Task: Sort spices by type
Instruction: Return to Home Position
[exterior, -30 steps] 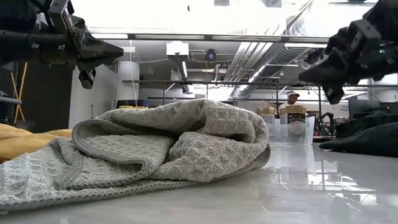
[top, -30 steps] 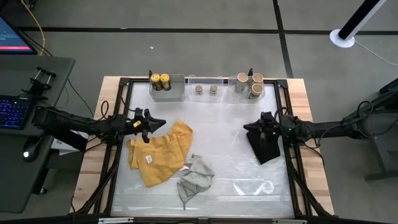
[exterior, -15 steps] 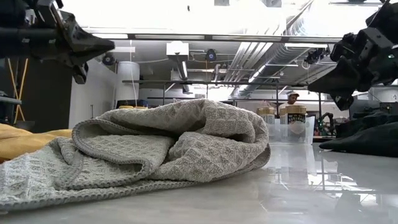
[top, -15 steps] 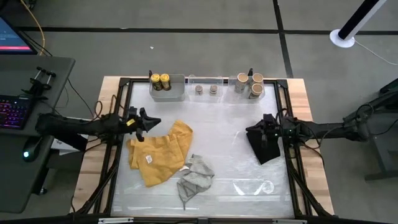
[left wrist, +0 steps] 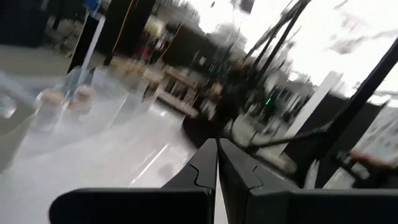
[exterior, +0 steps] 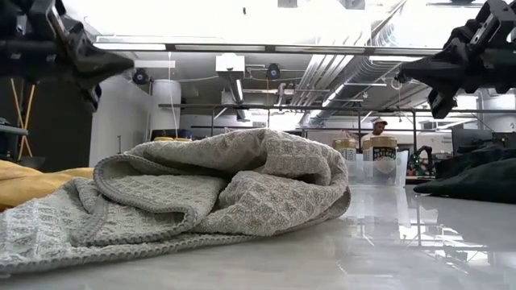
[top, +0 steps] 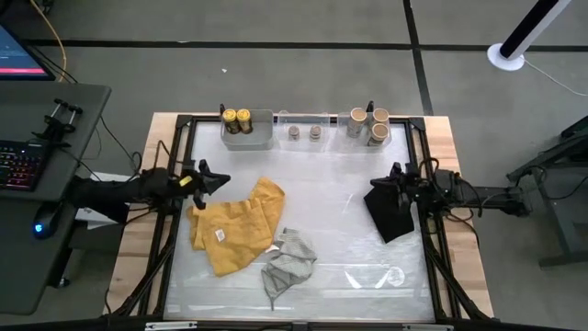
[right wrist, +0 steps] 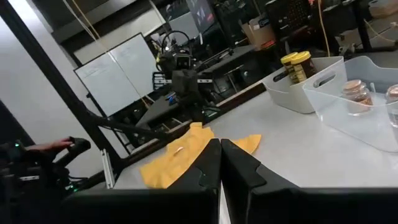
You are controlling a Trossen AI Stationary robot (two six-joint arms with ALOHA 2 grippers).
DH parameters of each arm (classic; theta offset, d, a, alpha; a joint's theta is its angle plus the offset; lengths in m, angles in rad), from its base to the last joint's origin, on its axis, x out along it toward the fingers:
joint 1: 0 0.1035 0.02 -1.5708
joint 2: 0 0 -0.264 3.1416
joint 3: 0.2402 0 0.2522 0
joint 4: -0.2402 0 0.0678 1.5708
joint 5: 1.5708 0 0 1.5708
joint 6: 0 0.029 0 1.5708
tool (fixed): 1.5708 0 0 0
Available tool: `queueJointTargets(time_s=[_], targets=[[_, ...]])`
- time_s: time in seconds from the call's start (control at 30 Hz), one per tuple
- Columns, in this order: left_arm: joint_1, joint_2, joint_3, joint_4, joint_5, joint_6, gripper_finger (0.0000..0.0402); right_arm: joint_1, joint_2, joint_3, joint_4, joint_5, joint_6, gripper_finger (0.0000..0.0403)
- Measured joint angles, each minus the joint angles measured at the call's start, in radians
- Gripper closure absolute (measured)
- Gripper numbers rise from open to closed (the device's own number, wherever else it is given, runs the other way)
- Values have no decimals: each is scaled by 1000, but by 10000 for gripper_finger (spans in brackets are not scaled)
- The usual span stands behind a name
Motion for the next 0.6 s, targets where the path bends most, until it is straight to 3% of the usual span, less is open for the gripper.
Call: queueJointTargets(time_s=[0.6], targets=[[-11, 1, 0, -19, -5, 0, 398, -14, 6, 0, -32, -1, 0, 402]])
